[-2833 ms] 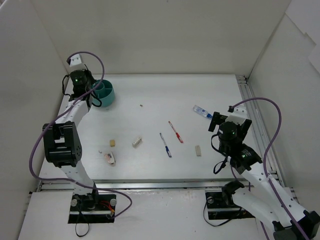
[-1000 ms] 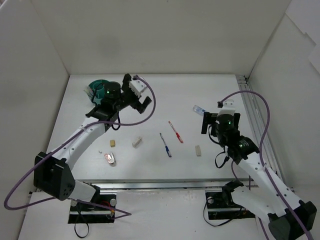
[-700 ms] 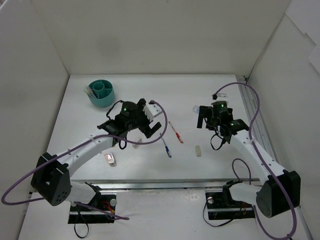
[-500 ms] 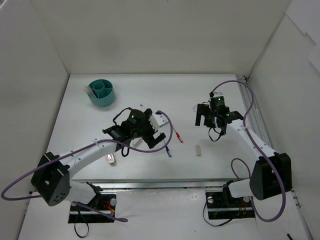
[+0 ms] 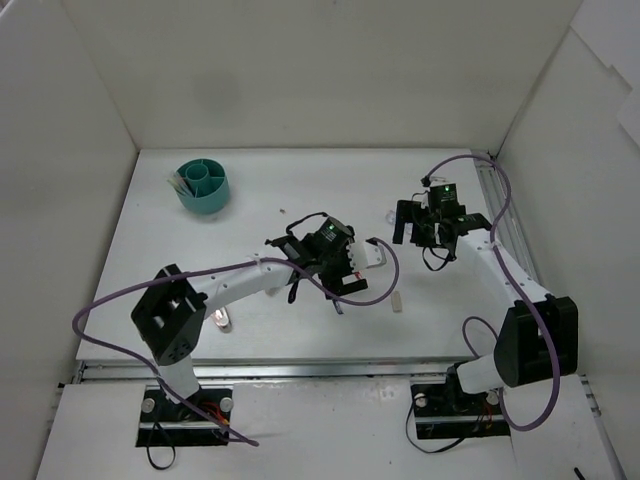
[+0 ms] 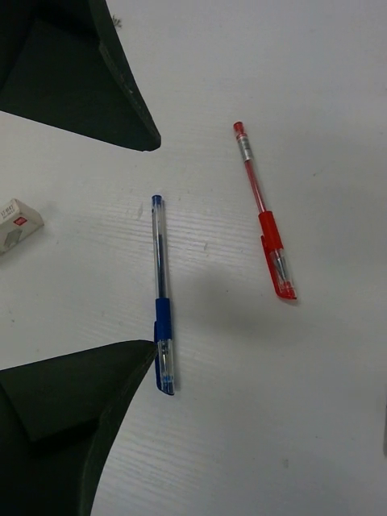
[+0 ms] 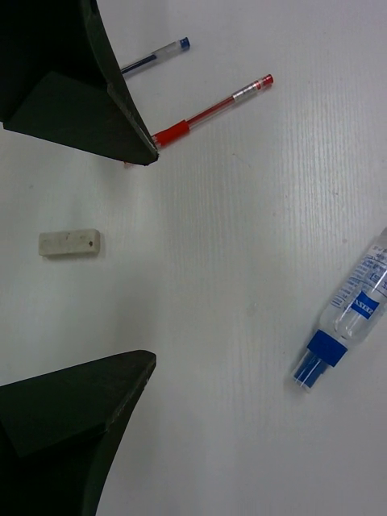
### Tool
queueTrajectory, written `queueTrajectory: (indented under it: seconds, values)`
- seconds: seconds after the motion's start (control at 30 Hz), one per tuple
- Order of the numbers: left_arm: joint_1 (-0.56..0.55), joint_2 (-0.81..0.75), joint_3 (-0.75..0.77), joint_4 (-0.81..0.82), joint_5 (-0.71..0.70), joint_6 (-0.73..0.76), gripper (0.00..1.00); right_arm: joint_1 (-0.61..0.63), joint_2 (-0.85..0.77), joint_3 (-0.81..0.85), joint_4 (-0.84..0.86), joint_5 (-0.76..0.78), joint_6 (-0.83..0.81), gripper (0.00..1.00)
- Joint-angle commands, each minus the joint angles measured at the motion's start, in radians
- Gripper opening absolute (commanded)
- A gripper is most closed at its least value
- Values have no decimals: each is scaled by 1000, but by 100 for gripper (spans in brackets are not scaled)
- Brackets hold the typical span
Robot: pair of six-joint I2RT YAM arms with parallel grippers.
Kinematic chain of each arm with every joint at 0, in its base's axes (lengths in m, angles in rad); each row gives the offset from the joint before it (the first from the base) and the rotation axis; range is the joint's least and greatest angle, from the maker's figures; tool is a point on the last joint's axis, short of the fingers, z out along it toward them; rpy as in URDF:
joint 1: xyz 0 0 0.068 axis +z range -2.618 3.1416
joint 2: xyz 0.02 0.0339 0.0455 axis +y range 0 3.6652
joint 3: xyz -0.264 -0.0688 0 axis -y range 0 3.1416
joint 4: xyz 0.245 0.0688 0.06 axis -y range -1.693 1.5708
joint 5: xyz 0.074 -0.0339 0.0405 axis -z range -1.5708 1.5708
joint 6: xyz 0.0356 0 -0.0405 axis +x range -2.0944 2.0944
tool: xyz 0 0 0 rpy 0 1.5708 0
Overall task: Sort the stationery into containers
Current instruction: Pick up the pen from the center of the board.
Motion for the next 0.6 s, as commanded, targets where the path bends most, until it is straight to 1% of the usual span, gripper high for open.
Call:
queueTrajectory:
  seconds: [0.0,0.03,0.07,0.1,0.13,0.17,0.2,0.23,0.3,0.33,0.37,0.43,0.47,0.5,0.53,0.57]
  values:
    - [9,-93,66,1,-17,133,100,-25,-45,12,13,14,-7,98]
    - [23,-113,58,43,3,147,100,-25,-52,9,13,30,-1,98]
    - [42,-153,52,137,30,144,100,-34,-60,1,13,51,4,98]
    - [81,-167,63,163,125,142,100,-36,-77,0,16,58,4,98]
    - [102,-179,67,224,167,127,100,-44,-86,-3,18,68,7,98]
    - [123,-196,72,242,205,113,100,-48,-92,-7,16,87,10,98]
    - [144,-201,89,255,292,107,100,-45,-108,-11,22,93,13,98]
    - [177,-198,96,275,329,75,100,-50,-114,-14,24,91,15,98]
    - [203,-185,129,250,446,73,100,-54,-129,-23,36,119,24,98]
    - [212,-160,132,291,486,19,100,-57,-132,-26,41,119,26,98]
    - [227,-144,161,295,577,-5,100,-59,-135,-31,46,113,29,98]
    - [238,-88,225,211,674,-28,99,-62,-143,-31,47,108,29,98]
    - [247,-67,320,163,734,13,100,-64,-145,-31,49,107,29,98]
    - [247,-51,362,120,738,30,100,-62,-148,-31,49,108,29,98]
    - [258,-32,391,32,744,71,100,-61,-152,-33,49,111,29,98]
    - [258,-29,394,20,710,125,100,-64,-155,-40,47,120,29,98]
